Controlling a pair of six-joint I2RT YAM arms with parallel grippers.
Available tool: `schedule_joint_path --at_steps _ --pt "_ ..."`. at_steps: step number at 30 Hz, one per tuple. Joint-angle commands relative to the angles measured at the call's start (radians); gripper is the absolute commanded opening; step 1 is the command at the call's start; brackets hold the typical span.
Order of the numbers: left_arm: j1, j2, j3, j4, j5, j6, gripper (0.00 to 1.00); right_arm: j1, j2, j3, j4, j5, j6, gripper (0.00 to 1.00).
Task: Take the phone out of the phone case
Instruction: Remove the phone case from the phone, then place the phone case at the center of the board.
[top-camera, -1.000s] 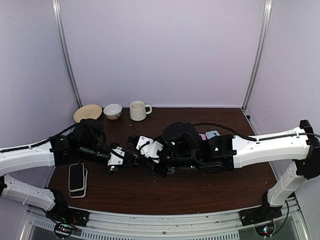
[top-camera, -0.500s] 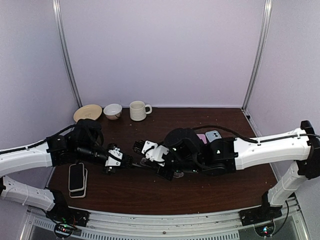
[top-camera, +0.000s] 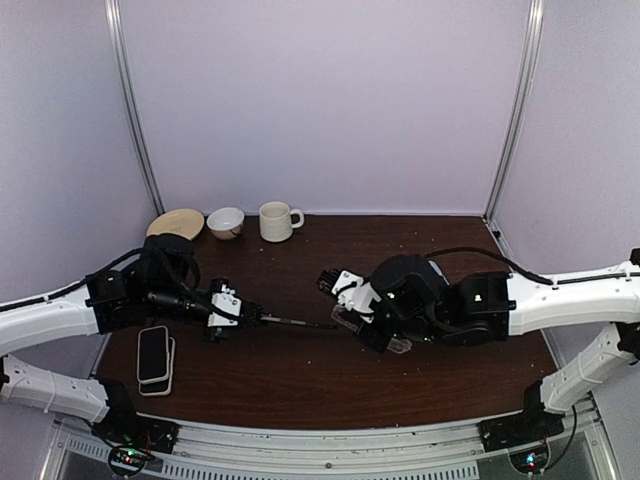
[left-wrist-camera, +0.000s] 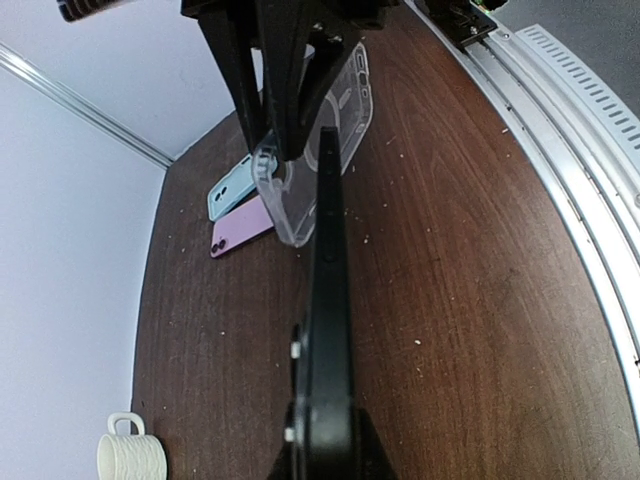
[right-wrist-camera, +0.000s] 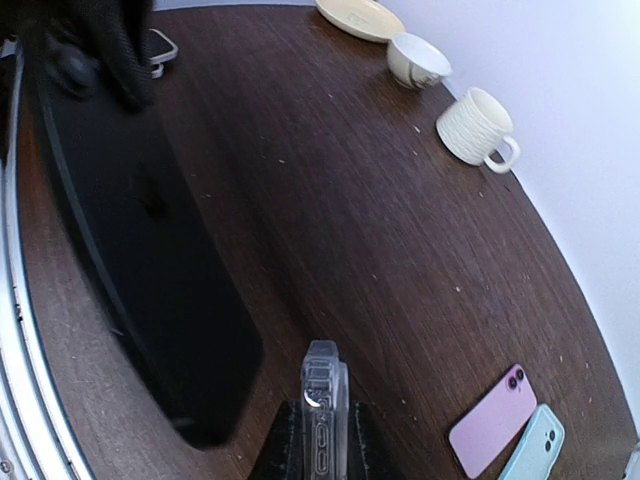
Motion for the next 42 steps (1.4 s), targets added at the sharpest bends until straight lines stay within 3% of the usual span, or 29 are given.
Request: schedule_joint_path --at_steps 1,7,12,18,28,42 --pt "0.007 -0.036 0.028 0.108 -0.009 0.007 0.0 -0.087 -0.087 -0.063 -0.048 0.083 0.098 0.0" --pt "0.007 -0.037 0.028 0.107 -0.003 0.008 0.0 -0.226 -0.168 -0.125 0.011 0.072 0.224 0.0" --pt "0.007 -0.041 0.029 0.105 -0.003 0.008 0.0 -0.336 -0.141 -0.124 0.096 0.076 0.372 0.0" --pt "0.007 -0.04 0.03 0.103 0.009 0.006 0.0 -0.444 -0.006 -0.045 0.134 0.074 0.587 0.0" --pt "0.007 -0.04 0.03 0.1 0.008 0.005 0.0 -0.568 0.258 0.072 0.263 -0.092 0.815 0.0" --pt "0.007 -0.036 0.029 0.099 0.013 0.006 0.0 -0.665 0.531 0.16 0.445 -0.318 0.952 0.01"
